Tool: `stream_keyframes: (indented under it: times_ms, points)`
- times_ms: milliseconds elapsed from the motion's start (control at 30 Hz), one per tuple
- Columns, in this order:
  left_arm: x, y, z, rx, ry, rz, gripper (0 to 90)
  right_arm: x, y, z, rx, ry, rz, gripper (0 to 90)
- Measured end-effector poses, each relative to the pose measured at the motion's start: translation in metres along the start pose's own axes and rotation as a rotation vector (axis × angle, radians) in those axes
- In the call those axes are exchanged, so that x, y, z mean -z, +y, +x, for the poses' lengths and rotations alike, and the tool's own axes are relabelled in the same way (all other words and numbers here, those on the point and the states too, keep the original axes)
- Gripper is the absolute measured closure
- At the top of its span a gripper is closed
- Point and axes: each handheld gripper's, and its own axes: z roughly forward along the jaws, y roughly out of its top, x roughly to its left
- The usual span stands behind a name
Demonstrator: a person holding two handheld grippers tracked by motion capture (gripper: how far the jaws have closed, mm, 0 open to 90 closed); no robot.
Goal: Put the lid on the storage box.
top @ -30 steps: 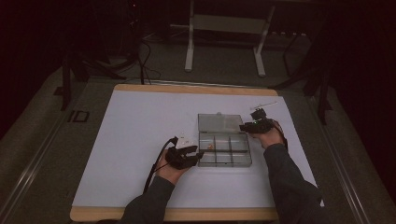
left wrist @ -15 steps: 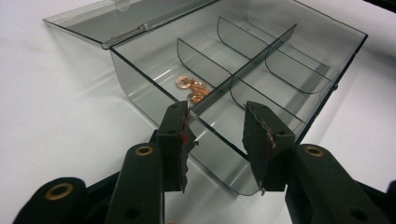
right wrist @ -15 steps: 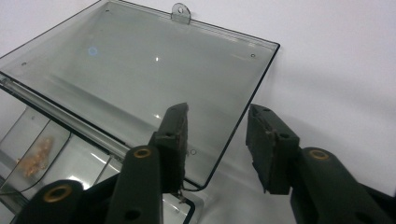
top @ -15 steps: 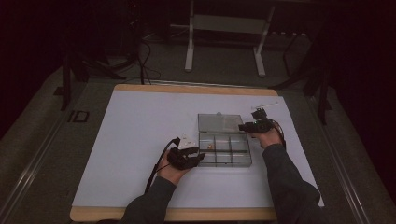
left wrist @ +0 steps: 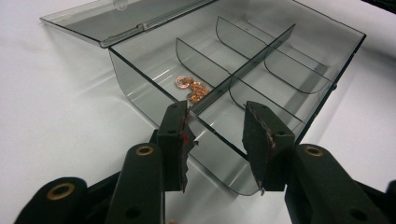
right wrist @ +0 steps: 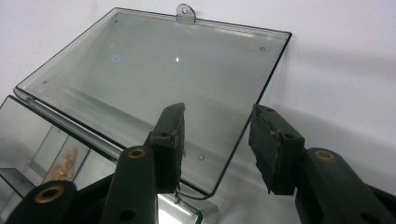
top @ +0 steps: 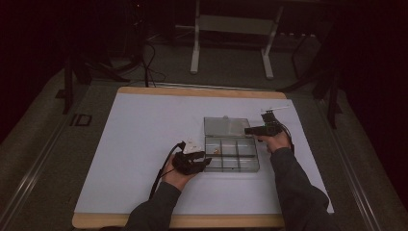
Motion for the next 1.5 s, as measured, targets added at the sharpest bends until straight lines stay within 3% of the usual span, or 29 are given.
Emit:
stream_keyframes:
  times_ms: [667,933,1500]
  points:
    - [0.0,0.001,0.0,-0.005,0.0,0.011,62.5,-0.008,0.003,-0.009,-0.124,0.069,0.034,47.4]
    - [0.0,0.001,0.0,-0.006,0.001,0.012,62.6,-0.011,0.001,-0.019,-0.226,0.161,0.042,51.5]
    - [0.0,0.002,0.0,-0.007,0.001,0.016,62.6,0.002,0.003,-0.009,-0.108,0.077,-0.039,62.7]
